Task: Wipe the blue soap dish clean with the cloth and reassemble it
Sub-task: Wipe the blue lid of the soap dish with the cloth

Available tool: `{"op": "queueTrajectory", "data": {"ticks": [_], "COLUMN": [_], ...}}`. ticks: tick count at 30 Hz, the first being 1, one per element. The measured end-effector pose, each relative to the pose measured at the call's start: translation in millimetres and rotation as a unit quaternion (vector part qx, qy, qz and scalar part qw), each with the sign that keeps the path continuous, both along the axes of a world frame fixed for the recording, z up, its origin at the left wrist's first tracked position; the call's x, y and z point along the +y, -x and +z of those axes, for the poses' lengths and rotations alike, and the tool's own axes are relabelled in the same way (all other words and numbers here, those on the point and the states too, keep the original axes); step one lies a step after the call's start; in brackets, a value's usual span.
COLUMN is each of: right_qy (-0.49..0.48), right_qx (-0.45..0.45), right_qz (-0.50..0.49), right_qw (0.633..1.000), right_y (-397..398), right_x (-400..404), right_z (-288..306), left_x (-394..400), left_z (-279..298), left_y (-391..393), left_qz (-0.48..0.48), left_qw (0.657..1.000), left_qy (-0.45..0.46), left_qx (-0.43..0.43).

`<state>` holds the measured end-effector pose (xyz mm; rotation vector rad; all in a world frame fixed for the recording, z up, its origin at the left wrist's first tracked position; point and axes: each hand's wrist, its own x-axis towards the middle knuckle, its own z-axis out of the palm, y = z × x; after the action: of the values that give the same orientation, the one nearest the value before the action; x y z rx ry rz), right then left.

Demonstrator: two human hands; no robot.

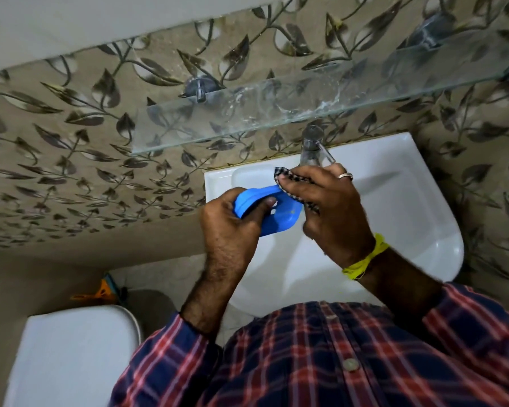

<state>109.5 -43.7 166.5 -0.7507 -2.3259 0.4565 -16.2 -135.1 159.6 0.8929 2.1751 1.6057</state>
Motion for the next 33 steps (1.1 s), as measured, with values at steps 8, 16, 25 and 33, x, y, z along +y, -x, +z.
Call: {"op": "queueTrajectory", "data": {"ticks": [8, 16, 25, 33], "right_qy": [0.054, -0.002, -0.051, -0.002], "right_qx": [0.054, -0.006, 0.022, 0.08], "right_qz": [-0.015, -0.02, 0.043, -0.017], "right_qw": [0.997, 1.0, 0.998, 0.997], "right_y": [6, 3, 6, 7], "right_x": [0, 16, 22, 13], "right_z": [-7, 9, 16, 5], "left_x": [-7, 3, 19, 19], "left_z": [-7, -16, 5, 0], "left_y": [10, 17, 10, 6], "left_qz": [-0.011, -0.106, -0.086, -0.063], "left_qw": [0.996, 0.992, 0.993, 0.998], "left_qy": [-0.091, 0.035, 0.054, 0.029], "left_qx": [0.014, -0.062, 0.067, 0.014]}}
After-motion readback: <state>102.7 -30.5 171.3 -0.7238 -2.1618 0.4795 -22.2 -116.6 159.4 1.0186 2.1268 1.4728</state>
